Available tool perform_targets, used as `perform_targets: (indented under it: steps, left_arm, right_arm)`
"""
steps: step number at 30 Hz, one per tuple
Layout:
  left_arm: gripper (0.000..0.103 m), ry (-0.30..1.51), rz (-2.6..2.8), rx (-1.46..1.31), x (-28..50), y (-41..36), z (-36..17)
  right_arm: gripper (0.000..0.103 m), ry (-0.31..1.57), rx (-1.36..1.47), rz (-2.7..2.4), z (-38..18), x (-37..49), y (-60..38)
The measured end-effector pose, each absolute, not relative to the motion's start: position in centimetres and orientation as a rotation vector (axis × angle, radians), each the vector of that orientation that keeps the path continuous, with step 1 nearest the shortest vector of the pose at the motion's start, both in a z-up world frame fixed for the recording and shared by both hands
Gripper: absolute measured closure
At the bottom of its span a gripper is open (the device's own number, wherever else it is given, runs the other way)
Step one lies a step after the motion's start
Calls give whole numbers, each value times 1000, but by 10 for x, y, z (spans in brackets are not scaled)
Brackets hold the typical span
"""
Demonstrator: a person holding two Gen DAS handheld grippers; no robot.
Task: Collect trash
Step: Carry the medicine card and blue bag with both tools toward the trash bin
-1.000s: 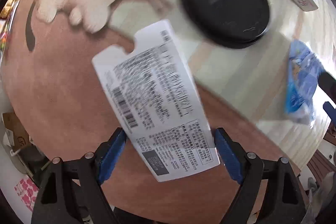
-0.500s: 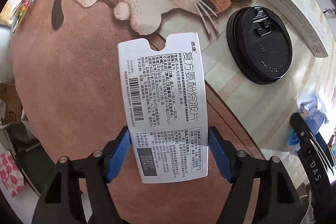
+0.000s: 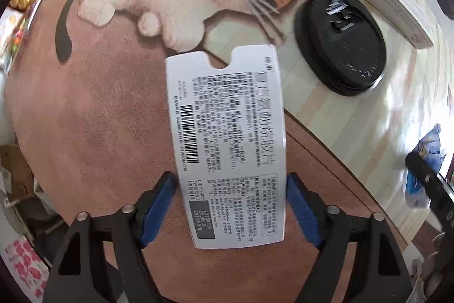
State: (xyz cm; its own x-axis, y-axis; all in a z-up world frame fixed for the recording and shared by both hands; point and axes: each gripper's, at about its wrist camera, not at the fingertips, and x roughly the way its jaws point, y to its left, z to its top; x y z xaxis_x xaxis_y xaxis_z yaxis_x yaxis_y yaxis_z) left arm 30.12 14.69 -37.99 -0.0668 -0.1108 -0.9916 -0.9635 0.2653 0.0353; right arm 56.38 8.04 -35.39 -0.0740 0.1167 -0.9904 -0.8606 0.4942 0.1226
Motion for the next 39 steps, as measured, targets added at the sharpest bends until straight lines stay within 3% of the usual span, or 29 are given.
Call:
perform_targets:
  steps: [6, 9, 10, 13, 22, 29, 39]
  left_arm:
    - [16, 1415, 1002, -1080, 282, 160, -388]
    - [23, 1398, 996, -1066, 281, 155, -390]
    - [31, 1389, 996, -1054, 281, 151, -396]
    - [33, 1397, 1012, -990, 294, 144, -390]
    - [33, 1397, 1020, -870, 294, 133, -370]
    - [33, 1339, 1025, -804, 278, 120, -325]
    - [33, 1170, 1008, -698, 228, 79, -257]
  right_arm:
    - [37, 1380, -762, 910, -357, 559, 71]
    - [37, 1355, -785, 904, -358, 546, 72]
    - [37, 1348, -789, 903, -357, 545, 72]
    - [38, 1330, -801, 902, -359, 539, 73]
    - [55, 1265, -801, 927, -368, 500, 74]
    - [57, 1237, -727, 1026, -334, 477, 58]
    - [57, 1149, -572, 1144, -243, 425, 10]
